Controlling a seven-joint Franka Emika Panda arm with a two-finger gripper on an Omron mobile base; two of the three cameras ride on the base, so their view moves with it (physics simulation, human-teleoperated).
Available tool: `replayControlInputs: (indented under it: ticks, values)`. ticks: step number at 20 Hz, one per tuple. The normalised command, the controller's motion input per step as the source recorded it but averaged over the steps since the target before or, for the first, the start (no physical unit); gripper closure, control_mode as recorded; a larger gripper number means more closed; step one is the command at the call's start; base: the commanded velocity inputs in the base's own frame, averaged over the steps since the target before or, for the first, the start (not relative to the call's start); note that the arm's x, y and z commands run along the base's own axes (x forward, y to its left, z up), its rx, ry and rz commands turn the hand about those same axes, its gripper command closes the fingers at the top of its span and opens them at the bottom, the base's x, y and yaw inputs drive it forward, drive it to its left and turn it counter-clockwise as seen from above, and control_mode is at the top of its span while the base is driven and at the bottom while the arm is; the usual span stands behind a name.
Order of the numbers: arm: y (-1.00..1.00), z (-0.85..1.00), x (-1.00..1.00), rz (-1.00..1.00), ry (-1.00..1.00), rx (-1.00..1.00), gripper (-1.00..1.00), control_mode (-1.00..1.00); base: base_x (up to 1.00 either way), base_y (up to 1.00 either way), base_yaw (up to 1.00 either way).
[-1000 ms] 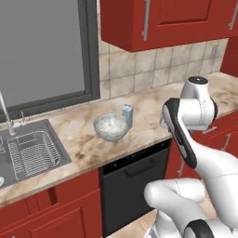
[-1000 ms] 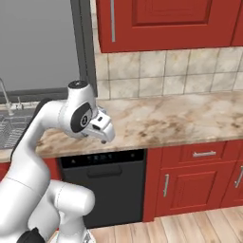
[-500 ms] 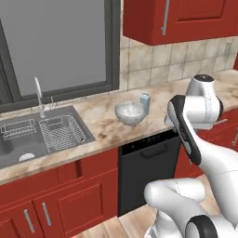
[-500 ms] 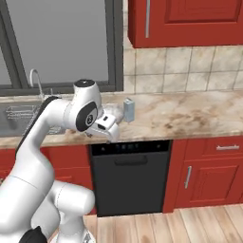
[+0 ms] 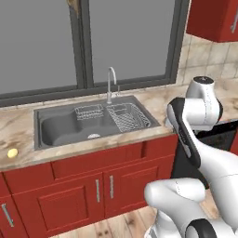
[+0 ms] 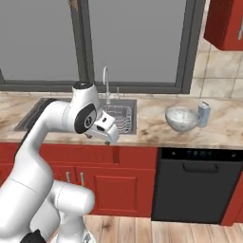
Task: Gather the eggs and milk located in the vicinity of the sink area and place them right next to the bowl.
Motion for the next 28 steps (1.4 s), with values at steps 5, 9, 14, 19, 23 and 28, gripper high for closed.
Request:
replayControlInputs:
  ticks: [5,9,14,19,23,28]
  values:
    - [0.00,0.00,0.00,0.00,0.00,0.00,-1.00,1.00,-0.01,1.00,0.25]
    - [0.00,0.00,0.00,0.00,0.00,0.00,-1.00,1.00,0.35,1.00,0.17]
    - [0.00,0.00,0.00,0.00,0.00,0.00,-1.00,1.00,0.93,0.91,0.01]
    - [0.00,0.00,0.00,0.00,0.00,0.00,-1.00,1.00,0.94,0.84,-0.13]
    - [0.00,0.00,0.00,0.00,0.00,0.00,-1.00,1.00,0.03,0.50,-0.02]
    - [0.00,0.00,0.00,0.00,0.00,0.00,-1.00,1.00,0.00,0.00,0.00]
